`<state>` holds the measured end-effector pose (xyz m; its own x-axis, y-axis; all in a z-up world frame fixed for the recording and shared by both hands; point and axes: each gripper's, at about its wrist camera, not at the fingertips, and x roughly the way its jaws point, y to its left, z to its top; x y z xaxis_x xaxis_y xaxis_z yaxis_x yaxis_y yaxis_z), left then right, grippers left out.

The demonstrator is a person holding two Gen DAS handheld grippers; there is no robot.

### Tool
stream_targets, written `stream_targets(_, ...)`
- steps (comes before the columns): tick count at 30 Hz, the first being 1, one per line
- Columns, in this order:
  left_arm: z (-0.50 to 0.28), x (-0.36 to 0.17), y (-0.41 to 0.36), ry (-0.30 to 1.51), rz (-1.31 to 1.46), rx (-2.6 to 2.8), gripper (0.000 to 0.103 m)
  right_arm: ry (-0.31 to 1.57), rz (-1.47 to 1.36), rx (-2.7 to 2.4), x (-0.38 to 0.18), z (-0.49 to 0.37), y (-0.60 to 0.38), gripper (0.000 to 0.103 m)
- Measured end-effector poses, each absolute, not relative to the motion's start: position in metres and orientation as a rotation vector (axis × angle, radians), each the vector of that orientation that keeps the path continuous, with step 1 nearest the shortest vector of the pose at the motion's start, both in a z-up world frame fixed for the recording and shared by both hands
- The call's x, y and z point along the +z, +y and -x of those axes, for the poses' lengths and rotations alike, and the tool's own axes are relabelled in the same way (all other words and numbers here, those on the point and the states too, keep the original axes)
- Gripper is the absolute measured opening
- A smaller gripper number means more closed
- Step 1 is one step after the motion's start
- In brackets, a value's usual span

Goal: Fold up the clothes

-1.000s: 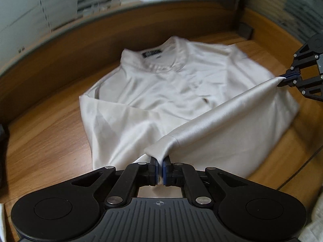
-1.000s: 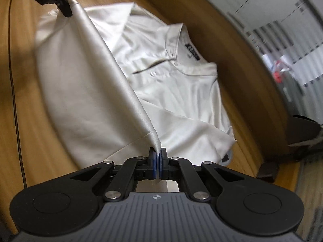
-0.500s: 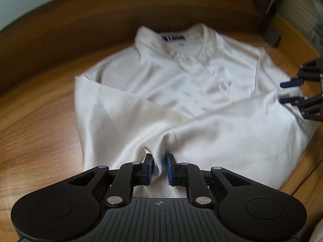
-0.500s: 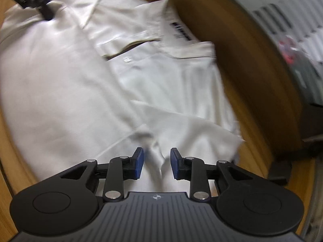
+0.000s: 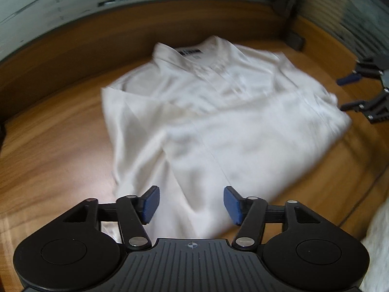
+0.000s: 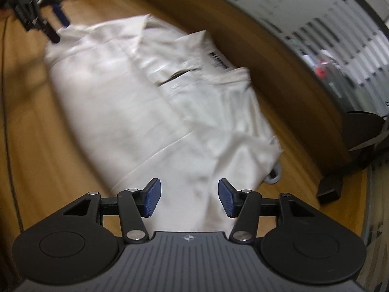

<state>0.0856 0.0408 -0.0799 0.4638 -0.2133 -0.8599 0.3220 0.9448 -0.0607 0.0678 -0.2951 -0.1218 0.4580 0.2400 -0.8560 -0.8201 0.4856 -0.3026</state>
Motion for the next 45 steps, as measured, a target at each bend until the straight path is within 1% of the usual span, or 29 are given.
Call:
stream_targets(6, -0.070, -0.102, 0.021, 1.101, -0.180, -0.330, 0.066, 0.857, 0.959, 0.809, -0.156, -0.036, -0.286, 0.060)
stream_targets(10, -0.070, -0.113, 0.009, 1.129, -0.237, -0.327, 0.066, 0.824, 1.058, 0.845, -0.174, -0.024, -0.278, 0.058)
stream_targets(12, -0.072, -0.119, 0.005, 1.157, -0.253, -0.334, 0.066, 0.782, 1.090, 0.854, -0.178, -0.021, -0.276, 0.055)
stream_targets(14, -0.071, -0.123, 0.002, 1.148, -0.289, -0.339, 0.065, 0.774, 1.081, 0.850, -0.177, -0.026, -0.274, 0.048)
stream_targets(15, -0.071, -0.122, 0.003, 1.132, -0.294, -0.341, 0.060, 0.778, 1.072, 0.846, -0.177, -0.029, -0.274, 0.044)
stream_targets(16, -0.071, -0.122, 0.003, 1.118, -0.294, -0.342, 0.052, 0.782, 1.065, 0.846, -0.176, -0.032, -0.275, 0.037)
stream_targets(17, -0.072, -0.120, 0.004, 1.107, -0.296, -0.339, 0.032, 0.787, 1.061, 0.850, -0.176, -0.034, -0.274, 0.030)
stream_targets(18, -0.073, -0.118, 0.005, 1.114, -0.298, -0.339, 0.020, 0.786, 1.060, 0.853, -0.175, -0.035, -0.274, 0.017)
stream_targets(19, -0.073, -0.115, 0.006, 1.109, -0.292, -0.329, 0.015, 0.778, 1.060, 0.854, -0.173, -0.034, -0.273, 0.006)
stream_targets(20, -0.073, -0.111, 0.007, 1.094, -0.281, -0.314, 0.006, 0.765, 1.061, 0.853, -0.171, -0.033, -0.273, 0.004)
stream_targets(26, -0.078, -0.067, 0.011, 0.976, -0.210, -0.249, 0.005, 0.685, 0.996, 0.775, -0.131, -0.036, -0.272, 0.003)
stream_targets(28, -0.084, -0.052, 0.011, 0.940, -0.206, -0.237, 0.005, 0.683, 0.976, 0.757, -0.114, -0.044, -0.271, 0.003)
stream_targets(31, -0.105, -0.038, 0.016, 0.944, -0.174, -0.202, 0.005, 0.709, 0.955, 0.750, -0.092, -0.067, -0.267, 0.003)
stream_targets(38, -0.184, -0.024, 0.028, 0.958, -0.096, -0.132, 0.004, 0.729, 0.930, 0.695, -0.065, -0.148, -0.248, 0.003)
stream_targets(42, -0.239, -0.025, 0.035, 0.962, -0.083, -0.118, 0.004, 0.768, 0.924, 0.669, -0.066, -0.209, -0.236, 0.002)
stream_targets(45, -0.279, -0.031, 0.039, 0.952, -0.093, -0.127, 0.004, 0.802, 0.917, 0.661, -0.080, -0.254, -0.226, 0.002)
